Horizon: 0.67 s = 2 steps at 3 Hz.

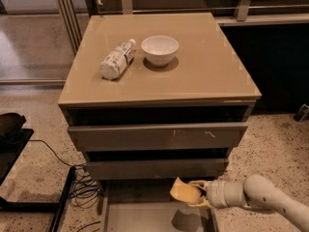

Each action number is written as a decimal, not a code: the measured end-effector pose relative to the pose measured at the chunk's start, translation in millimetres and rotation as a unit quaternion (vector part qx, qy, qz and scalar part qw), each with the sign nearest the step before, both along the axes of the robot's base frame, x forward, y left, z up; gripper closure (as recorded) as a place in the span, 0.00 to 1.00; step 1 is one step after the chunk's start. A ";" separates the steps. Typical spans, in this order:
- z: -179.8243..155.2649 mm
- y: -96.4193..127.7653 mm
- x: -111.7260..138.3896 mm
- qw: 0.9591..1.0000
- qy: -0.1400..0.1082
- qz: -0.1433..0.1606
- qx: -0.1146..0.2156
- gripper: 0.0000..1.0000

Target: Pick sponge from bottom drawer and place on counter

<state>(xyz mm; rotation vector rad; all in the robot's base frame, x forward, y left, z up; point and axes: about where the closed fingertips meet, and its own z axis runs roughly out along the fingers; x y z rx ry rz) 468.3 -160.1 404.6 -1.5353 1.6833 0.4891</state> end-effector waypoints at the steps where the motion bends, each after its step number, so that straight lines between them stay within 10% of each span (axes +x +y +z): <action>1: -0.3 0.3 -0.2 1.000 0.000 0.000 0.000 1.00; 2: 25.1 -2.9 -10.6 1.000 -0.022 0.005 0.005 1.00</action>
Offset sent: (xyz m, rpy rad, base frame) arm -0.0281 -0.0125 0.0715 0.0242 -0.1227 0.0234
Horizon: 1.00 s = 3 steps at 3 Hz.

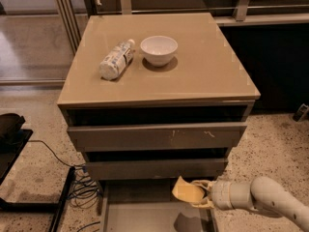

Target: Pick sponge from bottom drawer and place on counter

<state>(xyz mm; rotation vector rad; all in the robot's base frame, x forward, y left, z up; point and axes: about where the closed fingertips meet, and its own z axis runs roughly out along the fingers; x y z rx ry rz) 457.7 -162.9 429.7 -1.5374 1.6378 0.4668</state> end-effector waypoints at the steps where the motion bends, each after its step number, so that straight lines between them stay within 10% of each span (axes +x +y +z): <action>1: 66.8 -6.2 -30.1 0.999 -0.049 0.011 -0.003 1.00; 3: 214.2 -12.5 -58.1 0.990 -0.090 0.057 -0.096 1.00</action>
Offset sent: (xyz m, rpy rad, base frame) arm -0.0779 -0.0356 0.2808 -0.1993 -0.2531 0.1127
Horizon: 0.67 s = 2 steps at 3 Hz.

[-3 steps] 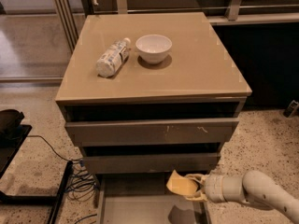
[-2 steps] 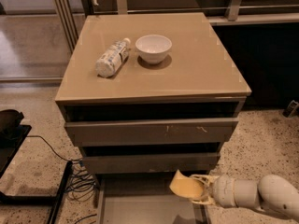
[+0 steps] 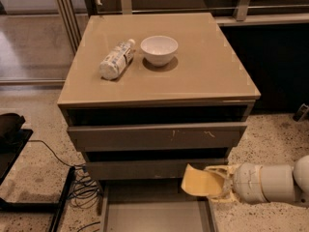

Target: Pick sponge from bottom drawer and place on counter

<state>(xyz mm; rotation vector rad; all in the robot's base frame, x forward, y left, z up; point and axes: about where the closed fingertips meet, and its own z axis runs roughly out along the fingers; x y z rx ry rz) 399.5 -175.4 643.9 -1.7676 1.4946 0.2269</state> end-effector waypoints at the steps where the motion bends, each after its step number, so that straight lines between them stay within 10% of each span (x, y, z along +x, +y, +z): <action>1: 59.2 7.2 8.8 0.997 -0.024 0.016 -0.071 1.00; 2: 67.6 8.5 8.3 0.996 -0.029 0.017 -0.082 1.00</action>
Offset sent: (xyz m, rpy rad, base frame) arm 0.0055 0.0050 0.0416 -0.0993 -0.0310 0.0243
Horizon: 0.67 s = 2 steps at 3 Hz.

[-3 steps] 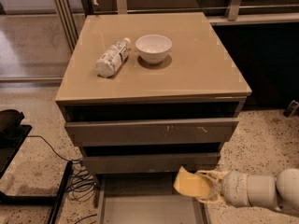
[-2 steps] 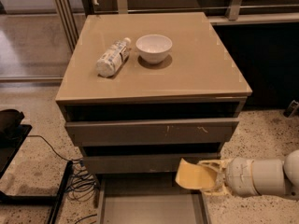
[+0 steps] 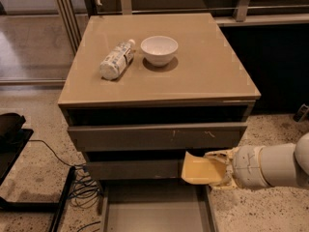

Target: Pick sponge from bottom drawer and place on counter

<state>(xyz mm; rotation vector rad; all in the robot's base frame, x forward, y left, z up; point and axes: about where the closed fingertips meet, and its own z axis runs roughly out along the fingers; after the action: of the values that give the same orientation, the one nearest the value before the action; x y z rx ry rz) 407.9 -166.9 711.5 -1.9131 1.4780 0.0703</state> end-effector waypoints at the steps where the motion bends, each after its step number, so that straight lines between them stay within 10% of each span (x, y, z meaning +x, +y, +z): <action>1: 0.3 0.3 -0.2 1.000 0.000 0.000 -0.001 1.00; 2: 19.1 -2.7 15.5 1.000 0.001 0.010 -0.025 1.00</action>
Offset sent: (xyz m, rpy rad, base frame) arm 0.0540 -0.0136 0.0657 -0.1637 0.0062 0.0642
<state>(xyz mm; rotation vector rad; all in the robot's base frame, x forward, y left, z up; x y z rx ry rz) 423.3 -169.7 730.6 -1.9683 1.4738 0.0455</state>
